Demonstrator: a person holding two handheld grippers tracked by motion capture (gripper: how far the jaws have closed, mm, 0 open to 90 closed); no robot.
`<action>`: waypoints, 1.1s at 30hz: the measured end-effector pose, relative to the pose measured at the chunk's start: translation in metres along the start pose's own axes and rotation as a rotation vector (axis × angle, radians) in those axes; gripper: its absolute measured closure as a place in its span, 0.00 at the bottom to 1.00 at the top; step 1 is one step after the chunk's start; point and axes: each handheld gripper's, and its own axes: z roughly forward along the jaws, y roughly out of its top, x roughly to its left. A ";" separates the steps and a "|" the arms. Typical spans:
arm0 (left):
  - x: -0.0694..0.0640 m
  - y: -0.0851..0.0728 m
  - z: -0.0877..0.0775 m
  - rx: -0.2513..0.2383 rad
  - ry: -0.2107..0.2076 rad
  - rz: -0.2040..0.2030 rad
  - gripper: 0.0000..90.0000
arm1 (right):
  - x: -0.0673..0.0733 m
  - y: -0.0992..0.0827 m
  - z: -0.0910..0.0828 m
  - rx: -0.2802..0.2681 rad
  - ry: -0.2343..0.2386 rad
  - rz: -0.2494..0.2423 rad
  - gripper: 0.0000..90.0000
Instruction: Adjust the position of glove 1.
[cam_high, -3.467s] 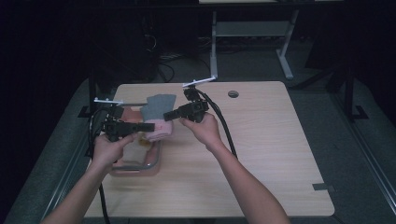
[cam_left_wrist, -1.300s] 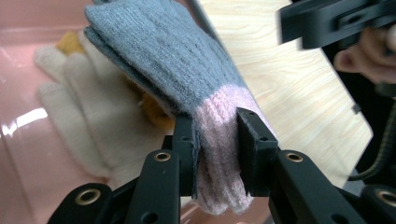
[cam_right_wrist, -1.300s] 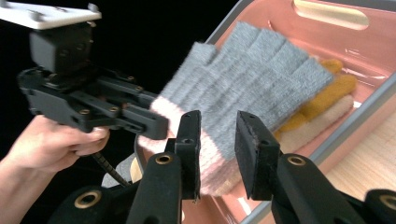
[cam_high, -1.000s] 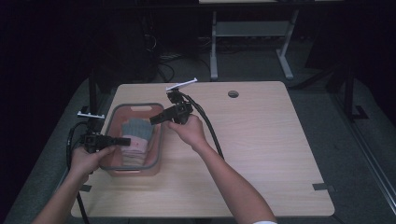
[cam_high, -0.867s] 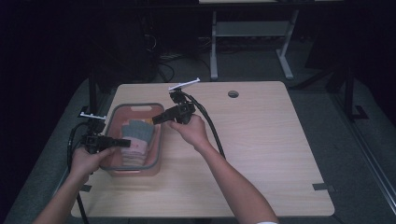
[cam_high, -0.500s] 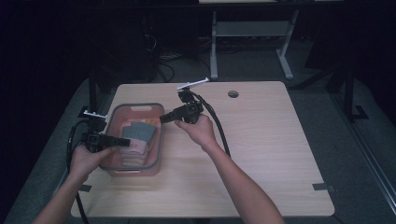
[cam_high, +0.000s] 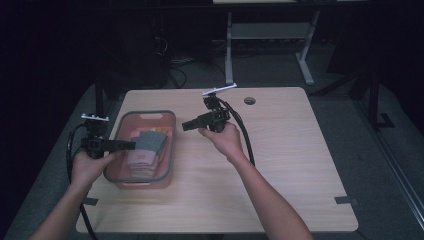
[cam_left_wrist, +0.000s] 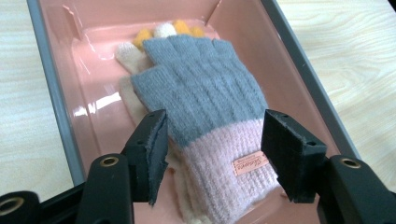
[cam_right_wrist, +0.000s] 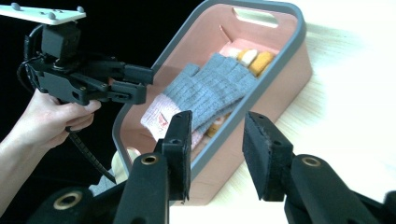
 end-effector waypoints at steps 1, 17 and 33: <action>0.000 0.001 -0.001 -0.001 0.000 0.004 0.46 | -0.001 -0.001 -0.002 0.000 -0.001 0.006 0.69; -0.034 0.017 -0.005 -0.086 -0.037 0.069 0.40 | -0.025 -0.025 -0.037 -0.029 -0.049 0.059 0.63; -0.067 0.028 0.006 -0.086 -0.100 0.129 0.38 | -0.043 -0.043 -0.067 -0.057 -0.086 0.093 0.59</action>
